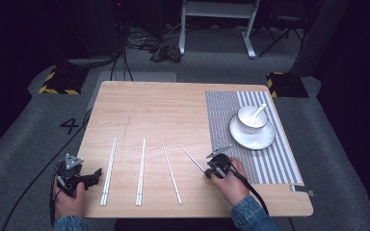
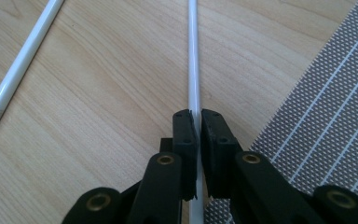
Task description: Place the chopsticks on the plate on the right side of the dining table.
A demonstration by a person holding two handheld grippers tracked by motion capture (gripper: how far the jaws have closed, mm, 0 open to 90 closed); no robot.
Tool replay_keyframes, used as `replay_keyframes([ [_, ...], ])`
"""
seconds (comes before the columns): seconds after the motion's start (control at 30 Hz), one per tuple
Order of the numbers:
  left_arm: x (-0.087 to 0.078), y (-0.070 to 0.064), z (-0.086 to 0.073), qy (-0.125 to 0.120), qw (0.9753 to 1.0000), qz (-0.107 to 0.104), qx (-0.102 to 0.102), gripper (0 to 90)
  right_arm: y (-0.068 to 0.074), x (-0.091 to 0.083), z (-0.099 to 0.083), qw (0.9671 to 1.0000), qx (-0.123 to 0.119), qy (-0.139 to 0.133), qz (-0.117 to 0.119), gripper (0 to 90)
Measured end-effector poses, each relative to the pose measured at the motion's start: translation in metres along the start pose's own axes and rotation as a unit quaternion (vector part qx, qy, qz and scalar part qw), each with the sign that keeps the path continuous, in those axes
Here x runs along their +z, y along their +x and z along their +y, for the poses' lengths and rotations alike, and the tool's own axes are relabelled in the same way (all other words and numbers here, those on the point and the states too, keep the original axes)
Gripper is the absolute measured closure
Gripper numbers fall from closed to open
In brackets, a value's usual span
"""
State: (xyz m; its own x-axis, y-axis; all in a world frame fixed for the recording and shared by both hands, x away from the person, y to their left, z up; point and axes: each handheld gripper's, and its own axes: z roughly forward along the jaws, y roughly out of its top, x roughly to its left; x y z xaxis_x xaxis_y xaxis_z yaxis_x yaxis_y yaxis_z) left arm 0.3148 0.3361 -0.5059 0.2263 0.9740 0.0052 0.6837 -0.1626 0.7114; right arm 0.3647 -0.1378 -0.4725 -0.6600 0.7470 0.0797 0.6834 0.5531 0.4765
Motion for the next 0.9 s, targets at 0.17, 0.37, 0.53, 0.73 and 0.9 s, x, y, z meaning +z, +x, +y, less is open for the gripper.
replay_keyframes([
  [0.17, 0.0, 0.0, 0.0, 0.0, 1.0, 0.0, 0.0, 10.6, -0.002, -0.001, -0.002, 1.0, 0.003, -0.006, 0.006, 85.2],
  [0.37, 0.0, 0.0, 0.0, 0.0, 1.0, 0.0, 0.0, 10.6, -0.004, -0.012, 0.001, 0.9997, 0.003, -0.024, 0.007, 85.2],
  [0.53, 0.0, 0.0, 0.0, 0.0, 1.0, 0.0, 0.0, 10.6, -0.007, -0.02, 0.002, 0.9994, 0.005, -0.035, 0.005, 85.2],
  [0.73, 0.0, 0.0, 0.0, 0.0, 1.0, 0.0, 0.0, 10.6, -0.012, -0.034, 0.003, 0.9981, 0.005, -0.062, 0.007, 85.2],
  [0.9, 0.0, 0.0, 0.0, 0.0, 1.0, 0.0, -0.001, 10.6, -0.016, -0.045, 0.004, 0.9962, 0.007, -0.087, 0.005, 85.2],
])
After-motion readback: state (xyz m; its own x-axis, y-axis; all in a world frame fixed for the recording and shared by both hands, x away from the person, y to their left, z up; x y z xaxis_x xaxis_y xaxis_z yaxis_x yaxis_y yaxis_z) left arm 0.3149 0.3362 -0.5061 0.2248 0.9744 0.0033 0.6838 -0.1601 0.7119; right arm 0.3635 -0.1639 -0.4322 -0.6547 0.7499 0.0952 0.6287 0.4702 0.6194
